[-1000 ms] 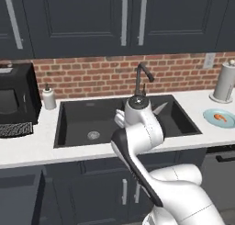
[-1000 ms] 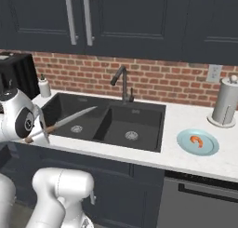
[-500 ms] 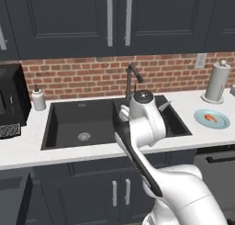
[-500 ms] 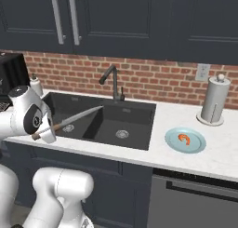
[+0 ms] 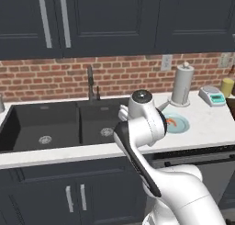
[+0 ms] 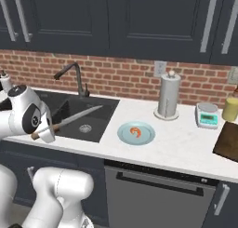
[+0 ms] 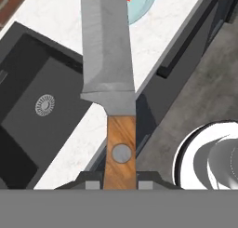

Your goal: Pick up the knife from the drawer and place it on the cutting board. Then place the meat from the plate to the cutting board.

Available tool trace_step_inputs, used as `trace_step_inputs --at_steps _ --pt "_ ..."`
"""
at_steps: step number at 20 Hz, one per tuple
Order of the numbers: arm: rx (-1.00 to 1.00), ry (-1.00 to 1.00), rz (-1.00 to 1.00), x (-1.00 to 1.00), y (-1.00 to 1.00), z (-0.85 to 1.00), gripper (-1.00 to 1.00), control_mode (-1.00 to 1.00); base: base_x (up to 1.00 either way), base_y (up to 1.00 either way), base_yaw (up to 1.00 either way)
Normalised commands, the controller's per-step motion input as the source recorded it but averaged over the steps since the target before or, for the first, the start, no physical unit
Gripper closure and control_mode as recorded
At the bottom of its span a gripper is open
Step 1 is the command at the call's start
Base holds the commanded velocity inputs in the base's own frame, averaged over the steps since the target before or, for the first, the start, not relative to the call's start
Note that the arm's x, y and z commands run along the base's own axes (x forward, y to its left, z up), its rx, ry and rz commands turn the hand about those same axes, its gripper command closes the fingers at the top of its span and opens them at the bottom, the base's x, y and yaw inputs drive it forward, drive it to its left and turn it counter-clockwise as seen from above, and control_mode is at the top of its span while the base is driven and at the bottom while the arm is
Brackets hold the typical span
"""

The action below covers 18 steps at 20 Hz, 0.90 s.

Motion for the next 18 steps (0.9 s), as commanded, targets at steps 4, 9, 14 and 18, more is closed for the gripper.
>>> trace_step_inputs --at_steps 4,9,14,18 --pt "0.00 0.00 0.00 0.00 0.00 0.00 1.00 1.00 0.00 -1.00 0.00" --pt "0.00 0.00 0.00 0.00 0.00 0.00 1.00 1.00 0.00 -1.00 0.00" --pt "0.00 0.00 0.00 0.00 0.00 0.00 1.00 1.00 0.06 -1.00 0.00" --pt "0.00 0.00 0.00 0.00 0.00 0.00 1.00 1.00 0.15 -1.00 0.00"
